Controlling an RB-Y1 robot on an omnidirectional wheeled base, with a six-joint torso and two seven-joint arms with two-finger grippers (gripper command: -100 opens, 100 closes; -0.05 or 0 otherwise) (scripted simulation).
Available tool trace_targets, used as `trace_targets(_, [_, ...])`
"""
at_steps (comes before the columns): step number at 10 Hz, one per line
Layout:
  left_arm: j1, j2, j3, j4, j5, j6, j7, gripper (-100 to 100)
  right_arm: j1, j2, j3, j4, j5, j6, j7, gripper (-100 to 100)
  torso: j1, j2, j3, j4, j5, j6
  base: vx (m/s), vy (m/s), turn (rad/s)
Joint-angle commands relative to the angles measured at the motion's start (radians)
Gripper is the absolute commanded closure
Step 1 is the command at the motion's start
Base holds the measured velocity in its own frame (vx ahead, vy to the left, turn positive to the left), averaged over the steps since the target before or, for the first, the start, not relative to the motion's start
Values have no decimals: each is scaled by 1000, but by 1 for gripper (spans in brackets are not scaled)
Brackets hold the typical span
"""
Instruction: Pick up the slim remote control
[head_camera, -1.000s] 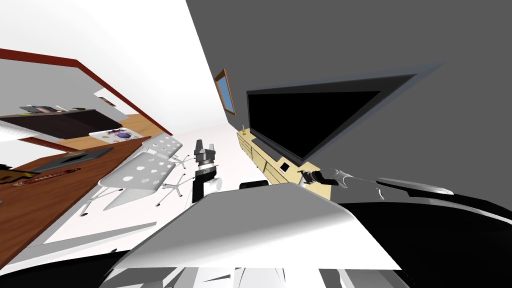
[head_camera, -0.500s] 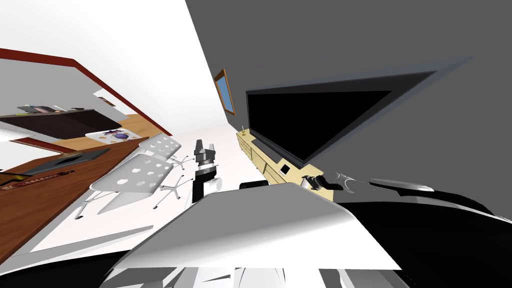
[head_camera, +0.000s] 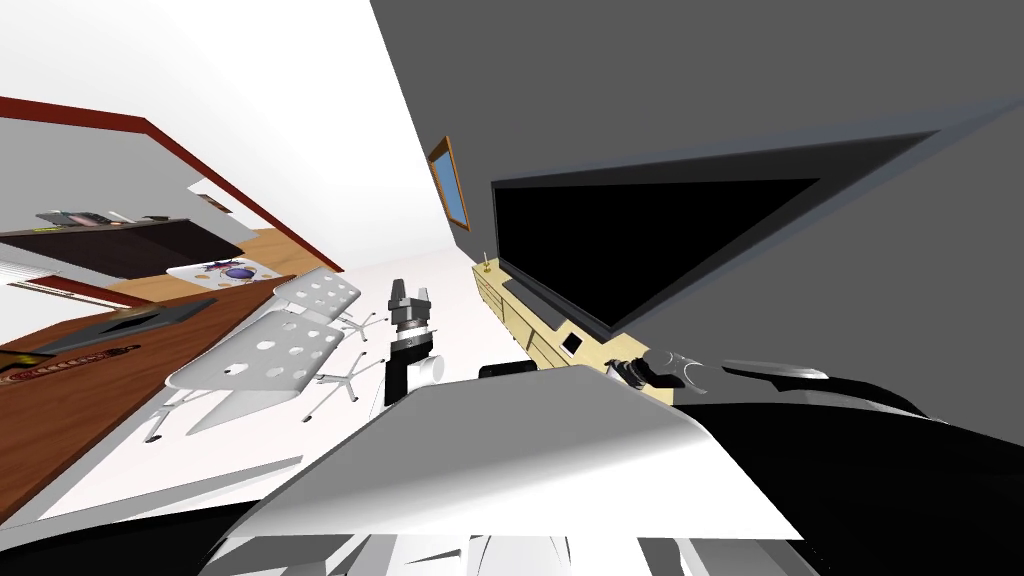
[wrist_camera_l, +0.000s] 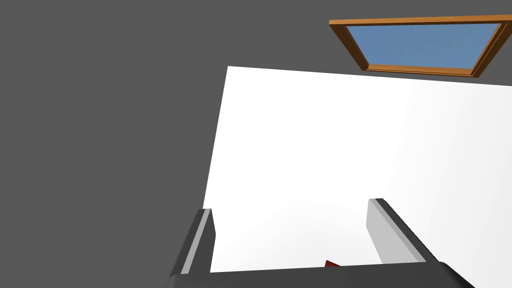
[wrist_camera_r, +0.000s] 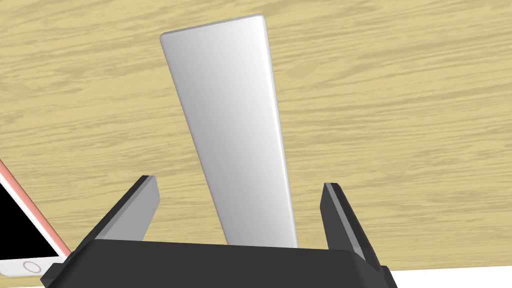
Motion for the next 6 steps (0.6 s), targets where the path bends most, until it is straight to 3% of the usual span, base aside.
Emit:
trace_targets(1, [0,0,0,0,0,0,0,0,3,23,7,28,-6,-9,29,-100,0,0,0,0,0,0,10,4,-13])
trace_targets(2, [0,0,0,0,0,0,0,0,-1,19,4,24,-3,-6,17,-100,1,2,1,0,0,0,0,0,0])
trace_targets(3, [0,0,0,0,0,0,0,0,-1,21,4,28,-4,-9,21,0,1,2,1,1,0,0,0,0,0])
trace_targets(4, [0,0,0,0,0,0,0,0,8,50,4,40,1,11,16,-100,1,3,2,1,0,0,-15,-17,53])
trace_targets(6, [0,0,0,0,0,0,0,0,20,87,4,57,7,35,10,-100,-1,4,2,1,0,0,-21,-23,70])
